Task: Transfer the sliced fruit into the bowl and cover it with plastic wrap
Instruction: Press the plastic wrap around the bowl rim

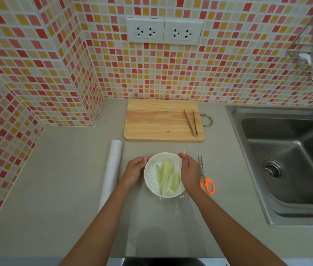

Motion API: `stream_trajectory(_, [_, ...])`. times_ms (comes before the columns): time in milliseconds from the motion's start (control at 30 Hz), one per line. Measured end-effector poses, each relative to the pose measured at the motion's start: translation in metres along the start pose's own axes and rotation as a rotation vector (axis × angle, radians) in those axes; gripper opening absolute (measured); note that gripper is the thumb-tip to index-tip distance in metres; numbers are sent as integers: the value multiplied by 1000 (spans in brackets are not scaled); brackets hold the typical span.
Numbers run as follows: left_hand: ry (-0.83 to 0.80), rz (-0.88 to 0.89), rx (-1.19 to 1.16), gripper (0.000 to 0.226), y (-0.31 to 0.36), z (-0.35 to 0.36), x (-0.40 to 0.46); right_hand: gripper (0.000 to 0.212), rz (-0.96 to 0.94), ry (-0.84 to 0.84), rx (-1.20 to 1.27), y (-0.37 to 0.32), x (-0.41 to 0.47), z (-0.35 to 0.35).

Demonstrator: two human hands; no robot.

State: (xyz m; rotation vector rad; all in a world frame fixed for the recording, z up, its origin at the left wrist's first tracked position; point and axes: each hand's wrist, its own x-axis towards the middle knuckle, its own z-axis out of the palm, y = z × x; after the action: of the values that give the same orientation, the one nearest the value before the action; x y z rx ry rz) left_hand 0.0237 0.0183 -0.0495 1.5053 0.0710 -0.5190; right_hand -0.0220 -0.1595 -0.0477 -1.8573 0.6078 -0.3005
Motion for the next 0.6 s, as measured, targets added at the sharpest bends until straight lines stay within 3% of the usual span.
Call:
stream_trajectory(233, [57, 25, -31, 25, -2, 2, -1, 36, 8, 11, 20, 0, 0, 0])
stream_trajectory(600, [2, 20, 58, 35, 7, 2, -2, 38, 24, 7, 47, 4, 0, 1])
